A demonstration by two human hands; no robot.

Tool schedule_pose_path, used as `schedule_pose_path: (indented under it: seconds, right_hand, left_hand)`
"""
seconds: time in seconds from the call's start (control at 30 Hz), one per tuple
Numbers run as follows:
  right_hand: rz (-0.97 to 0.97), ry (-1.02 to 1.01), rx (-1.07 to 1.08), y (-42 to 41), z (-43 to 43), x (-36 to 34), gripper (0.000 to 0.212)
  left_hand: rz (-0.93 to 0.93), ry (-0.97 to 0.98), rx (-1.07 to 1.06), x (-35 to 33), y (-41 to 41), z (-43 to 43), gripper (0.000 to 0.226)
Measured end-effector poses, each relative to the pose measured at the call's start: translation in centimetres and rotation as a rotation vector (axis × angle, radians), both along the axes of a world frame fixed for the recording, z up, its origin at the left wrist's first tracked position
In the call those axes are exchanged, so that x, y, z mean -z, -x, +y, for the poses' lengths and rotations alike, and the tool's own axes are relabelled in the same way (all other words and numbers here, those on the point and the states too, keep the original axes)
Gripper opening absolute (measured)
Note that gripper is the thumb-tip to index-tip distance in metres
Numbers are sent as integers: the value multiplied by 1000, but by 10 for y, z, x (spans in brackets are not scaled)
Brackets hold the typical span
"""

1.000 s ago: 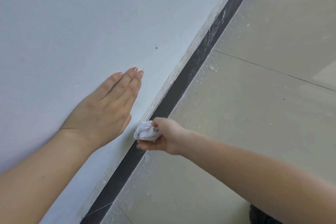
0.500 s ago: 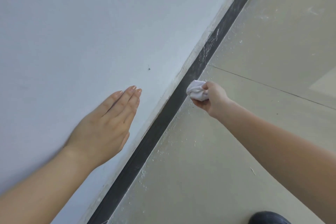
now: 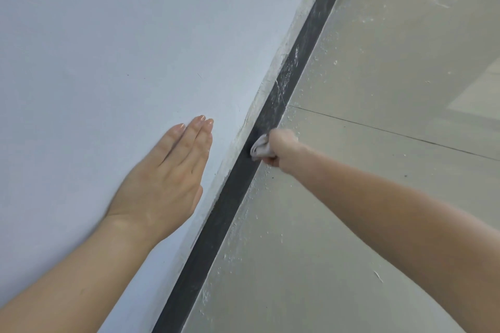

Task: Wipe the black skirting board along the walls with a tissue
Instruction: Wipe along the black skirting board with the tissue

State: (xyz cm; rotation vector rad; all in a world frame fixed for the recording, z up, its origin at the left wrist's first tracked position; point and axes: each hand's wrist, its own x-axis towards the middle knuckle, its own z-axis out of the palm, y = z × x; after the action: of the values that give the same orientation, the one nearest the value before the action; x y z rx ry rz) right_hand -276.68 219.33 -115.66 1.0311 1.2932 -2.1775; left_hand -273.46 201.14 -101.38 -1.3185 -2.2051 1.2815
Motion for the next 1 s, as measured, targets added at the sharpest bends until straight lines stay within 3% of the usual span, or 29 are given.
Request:
schedule_pose_path:
  seconds: [0.27,0.33,0.5,0.6,0.67,0.77,0.8,0.83,0.9,0.97,1.0]
  right_hand:
    - [69,-159,404,5,52,16,23]
    - [13,-150,283,-19,35,22,14]
    - [-42,48,-233,-58,-28,30,24]
    - [-52,38,-183,-37,-27,23,14]
    - [-30,-85,-197,-13,-7,12,17]
    - [-43,-504,-287,16,22,-2,33]
    - [-21,-607,-261,20,29,1,35]
    - [12,-566,-182,23,35,6,34]
    - [-40,-198,268,28,50,10,25]
    - [-116,-145,508,24,59,13,16]
    - [-125,-147,520,20,60,13,17]
  left_hand:
    - [10,22,-5,4,1,2,63]
    - [6,20,-11,6,2,4,63]
    - [3,10,-9,9,4,7,64]
    - [6,23,-9,7,3,7,64]
    - [11,43,-17,7,3,7,64]
    - [19,58,-16,9,4,7,64]
    - [22,58,-11,10,4,7,64]
    - [28,56,-5,11,4,7,64]
    - [36,51,-1,11,4,8,64]
    - [36,53,-10,11,4,9,64]
    - [37,51,-12,11,4,9,64]
